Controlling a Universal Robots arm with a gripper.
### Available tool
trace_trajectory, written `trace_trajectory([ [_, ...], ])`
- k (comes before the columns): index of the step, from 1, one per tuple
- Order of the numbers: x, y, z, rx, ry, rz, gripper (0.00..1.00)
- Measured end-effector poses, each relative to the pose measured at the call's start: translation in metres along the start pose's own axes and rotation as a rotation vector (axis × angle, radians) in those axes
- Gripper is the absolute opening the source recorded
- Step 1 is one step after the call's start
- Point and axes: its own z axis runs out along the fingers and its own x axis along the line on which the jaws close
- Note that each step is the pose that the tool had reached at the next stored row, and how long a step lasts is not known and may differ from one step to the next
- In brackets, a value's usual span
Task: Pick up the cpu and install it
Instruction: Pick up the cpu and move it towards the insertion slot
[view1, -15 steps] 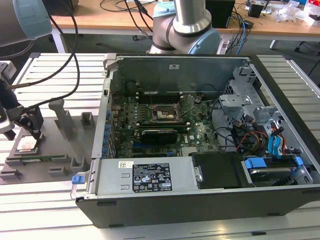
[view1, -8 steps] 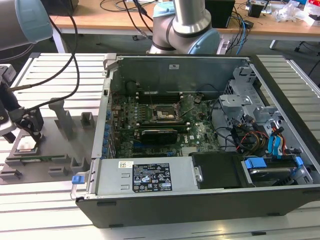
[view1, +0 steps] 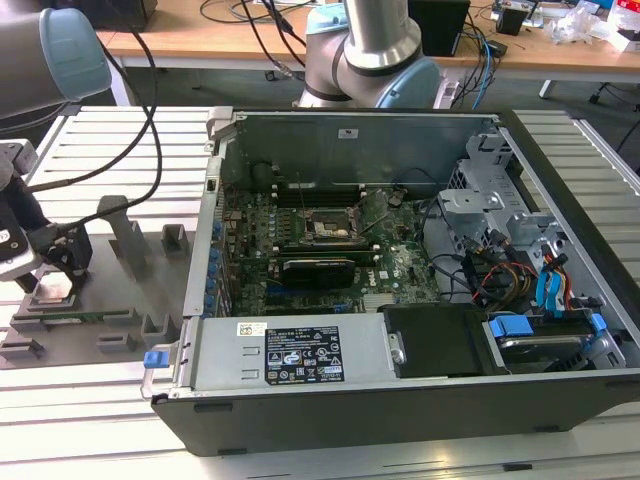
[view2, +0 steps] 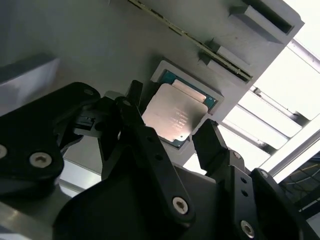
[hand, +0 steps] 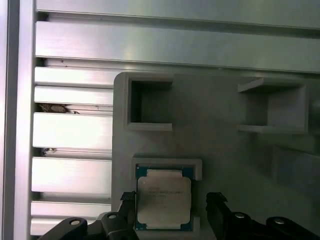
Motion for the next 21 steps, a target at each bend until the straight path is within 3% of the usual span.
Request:
trace_trajectory([
  [5,0.0013,0.0018,0.0055,0.0,0.0001,-0.003,0.68],
  [11,0.0015,0.0019,0.0058,0.0,0.0002,-0.003,0.67],
  [13,0.0015,0.0019,0.0058,0.0,0.0002,-0.003,0.55],
  [21,0.0014,0.002,0.0065,-0.0003,-0.0005,-0.003,0.55],
])
